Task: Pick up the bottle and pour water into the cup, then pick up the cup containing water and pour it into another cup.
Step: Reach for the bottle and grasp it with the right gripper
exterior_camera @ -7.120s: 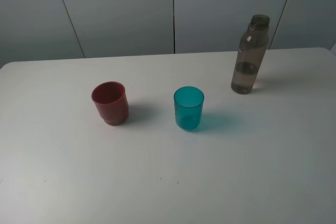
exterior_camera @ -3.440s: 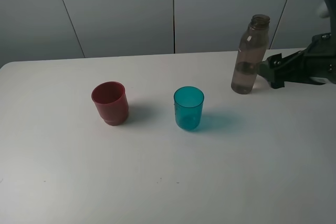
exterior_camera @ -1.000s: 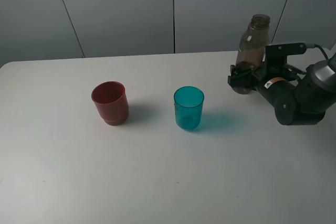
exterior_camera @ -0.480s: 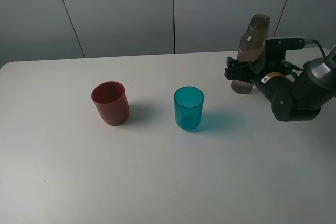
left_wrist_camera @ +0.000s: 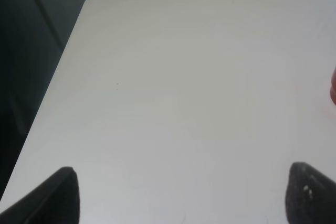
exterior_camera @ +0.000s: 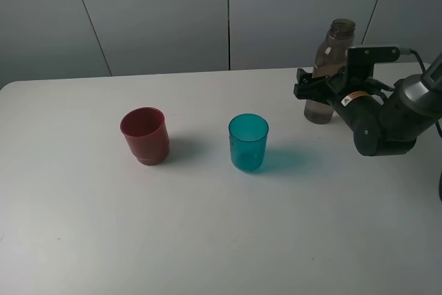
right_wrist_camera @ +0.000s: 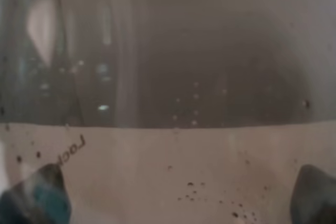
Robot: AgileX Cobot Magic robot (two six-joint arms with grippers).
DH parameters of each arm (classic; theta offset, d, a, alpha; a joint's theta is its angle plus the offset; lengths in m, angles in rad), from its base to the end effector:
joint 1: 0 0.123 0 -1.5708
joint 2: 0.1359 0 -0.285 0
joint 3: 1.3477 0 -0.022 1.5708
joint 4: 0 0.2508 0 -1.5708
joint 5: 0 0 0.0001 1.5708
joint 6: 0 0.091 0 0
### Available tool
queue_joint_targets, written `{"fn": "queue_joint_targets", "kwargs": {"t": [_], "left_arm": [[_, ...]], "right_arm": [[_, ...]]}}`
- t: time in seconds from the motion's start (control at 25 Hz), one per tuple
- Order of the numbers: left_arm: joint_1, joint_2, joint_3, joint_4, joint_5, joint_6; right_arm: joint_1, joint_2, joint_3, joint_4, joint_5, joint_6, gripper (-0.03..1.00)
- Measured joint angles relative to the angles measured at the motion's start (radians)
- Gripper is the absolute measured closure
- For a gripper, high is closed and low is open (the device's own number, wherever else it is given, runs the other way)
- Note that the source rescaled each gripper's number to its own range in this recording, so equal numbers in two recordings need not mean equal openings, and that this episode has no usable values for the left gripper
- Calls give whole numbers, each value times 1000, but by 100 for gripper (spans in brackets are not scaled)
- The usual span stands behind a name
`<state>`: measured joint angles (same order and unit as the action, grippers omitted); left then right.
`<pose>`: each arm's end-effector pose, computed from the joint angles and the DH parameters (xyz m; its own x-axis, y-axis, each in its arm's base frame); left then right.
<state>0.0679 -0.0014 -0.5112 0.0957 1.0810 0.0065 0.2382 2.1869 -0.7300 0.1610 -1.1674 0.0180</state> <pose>-0.0079 0.0072 0.2790 -0.4668 0.0198 -0.8841 -0.1183 0.9894 0.0846 0.3476 0.0706 0.0712 -0.2067 0.0328 -0.9779 -0.0766 0.9958 0.0496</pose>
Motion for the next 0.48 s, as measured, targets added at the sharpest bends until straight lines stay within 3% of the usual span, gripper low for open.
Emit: {"fn": "queue_joint_targets", "kwargs": {"t": [0.48], "left_arm": [[0,0,0,0,0,0]], "right_arm": [[0,2,-3,-12,0,-18,-3]]}}
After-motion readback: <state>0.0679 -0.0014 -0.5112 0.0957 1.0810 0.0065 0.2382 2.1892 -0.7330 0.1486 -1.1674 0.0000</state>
